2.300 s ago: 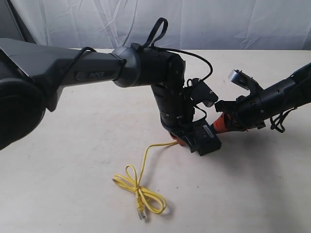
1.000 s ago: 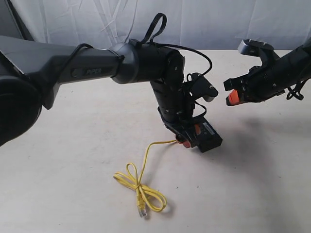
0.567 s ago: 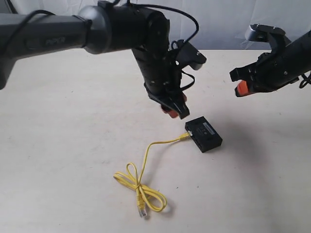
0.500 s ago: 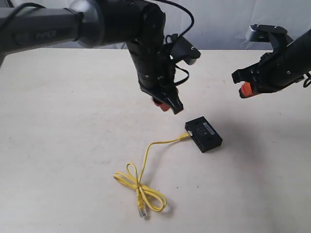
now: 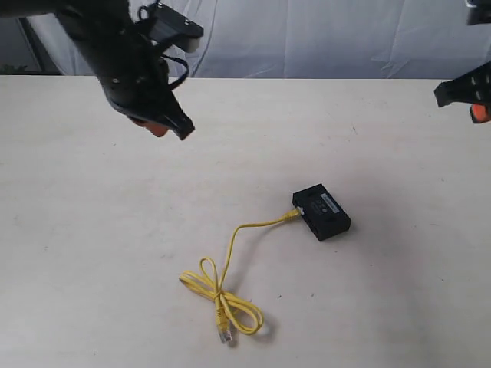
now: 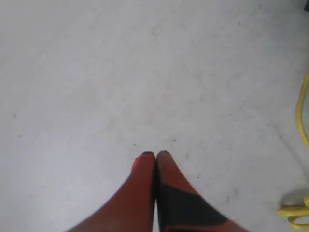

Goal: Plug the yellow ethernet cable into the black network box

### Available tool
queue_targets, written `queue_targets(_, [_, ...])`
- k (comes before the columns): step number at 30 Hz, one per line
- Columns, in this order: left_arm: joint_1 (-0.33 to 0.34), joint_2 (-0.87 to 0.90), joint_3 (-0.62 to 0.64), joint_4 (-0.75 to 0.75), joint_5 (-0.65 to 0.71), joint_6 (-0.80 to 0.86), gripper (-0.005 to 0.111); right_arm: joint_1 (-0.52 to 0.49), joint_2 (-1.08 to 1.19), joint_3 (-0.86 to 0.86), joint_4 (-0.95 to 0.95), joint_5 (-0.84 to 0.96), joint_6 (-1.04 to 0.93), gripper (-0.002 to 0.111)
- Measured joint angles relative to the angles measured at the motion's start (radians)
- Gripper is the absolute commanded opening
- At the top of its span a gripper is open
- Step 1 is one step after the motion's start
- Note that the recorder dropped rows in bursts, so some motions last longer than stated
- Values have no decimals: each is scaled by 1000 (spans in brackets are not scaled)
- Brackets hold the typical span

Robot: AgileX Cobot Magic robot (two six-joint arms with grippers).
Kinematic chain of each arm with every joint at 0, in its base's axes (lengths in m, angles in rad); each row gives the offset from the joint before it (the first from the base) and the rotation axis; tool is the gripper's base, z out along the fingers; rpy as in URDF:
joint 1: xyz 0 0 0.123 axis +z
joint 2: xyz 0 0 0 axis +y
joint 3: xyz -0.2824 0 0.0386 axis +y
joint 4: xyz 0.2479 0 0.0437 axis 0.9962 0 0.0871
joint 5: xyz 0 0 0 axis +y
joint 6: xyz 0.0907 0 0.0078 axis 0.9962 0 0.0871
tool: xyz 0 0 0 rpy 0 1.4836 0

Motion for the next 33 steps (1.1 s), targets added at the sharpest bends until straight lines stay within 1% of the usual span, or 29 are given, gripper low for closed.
queue_targets(3, [36,-112,104,5,-80,-14,0,0,-61,0,-21,-9,25,-1])
queue_targets(6, [69,-218,205,5,-162,-30,0,0,-129,18,-22,-55,59,-1])
queue_targets(9, [83,-332,307,5,-243,-45,0,0,-232,72,-22,-125,76,-1])
queue_targets(16, [87,-622,537,0,-456,-75,0,0,-509,286,-12,-375,92,-1])
queue_targets(18, [87,-727,615,0,-515,-86,0,0,-618,384,-7,-466,99,-1])
queue_targets(24, [87,-1008,807,0,-656,-114,0,0,-849,601,-7,-642,99,-1])
queue_targets(27, [87,-1117,876,-12,-683,-116,0,0,-937,663,-7,-686,99,-1])
queue_targets(33, [87,-1291,972,-47,-706,-118,0,0,-1057,751,-1,-754,99,-1])
